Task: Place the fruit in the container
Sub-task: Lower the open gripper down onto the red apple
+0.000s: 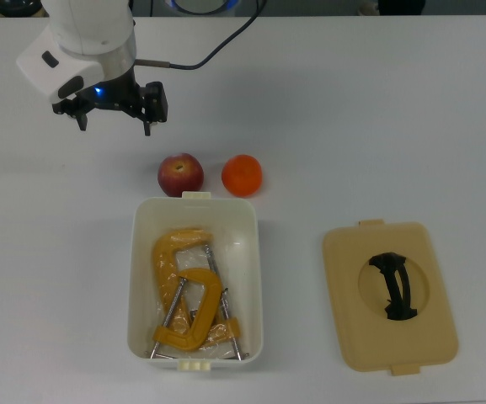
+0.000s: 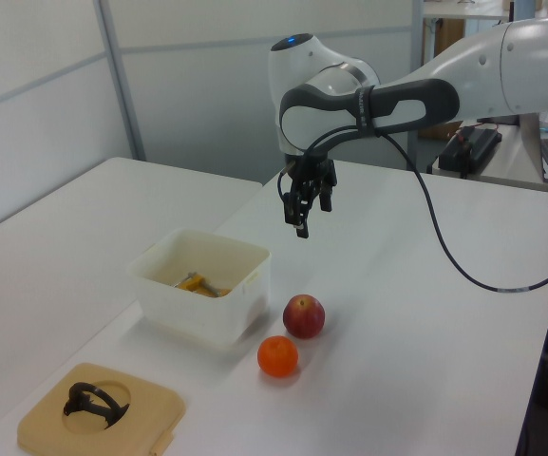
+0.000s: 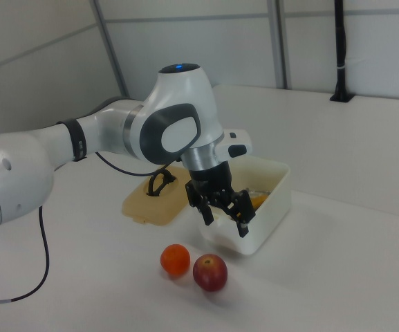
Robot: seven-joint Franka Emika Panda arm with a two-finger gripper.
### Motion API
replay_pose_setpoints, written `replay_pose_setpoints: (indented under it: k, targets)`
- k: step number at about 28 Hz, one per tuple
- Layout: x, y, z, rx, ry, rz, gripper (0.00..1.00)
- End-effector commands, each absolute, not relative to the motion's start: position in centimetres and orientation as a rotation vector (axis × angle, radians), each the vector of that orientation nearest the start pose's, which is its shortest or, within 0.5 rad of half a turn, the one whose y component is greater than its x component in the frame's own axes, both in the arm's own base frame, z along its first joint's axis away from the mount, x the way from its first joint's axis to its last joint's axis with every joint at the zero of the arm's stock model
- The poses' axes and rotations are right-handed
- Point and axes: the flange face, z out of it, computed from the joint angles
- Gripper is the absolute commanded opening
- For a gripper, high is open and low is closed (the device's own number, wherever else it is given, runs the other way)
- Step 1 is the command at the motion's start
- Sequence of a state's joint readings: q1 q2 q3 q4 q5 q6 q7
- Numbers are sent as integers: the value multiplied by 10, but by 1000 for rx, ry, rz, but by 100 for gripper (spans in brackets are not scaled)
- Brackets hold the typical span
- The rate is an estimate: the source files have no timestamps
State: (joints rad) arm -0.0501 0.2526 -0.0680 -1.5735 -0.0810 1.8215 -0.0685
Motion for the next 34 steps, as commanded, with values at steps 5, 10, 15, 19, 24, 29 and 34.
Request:
replay_pose_setpoints:
  k: [5, 10, 15, 19, 24, 29, 34]
  targets:
    - [612, -77, 513, -3232, 21, 37, 100]
    - [600, -71, 503, -3220, -38, 7, 100]
    - [584, -54, 484, -3216, -90, -114, 100]
    - [578, -40, 472, -3211, -133, -148, 100]
    - [581, -22, 456, -3207, -184, -172, 100]
    - [592, -11, 429, -3205, -219, -160, 100]
    - [604, -1, 405, -3203, -255, -203, 100]
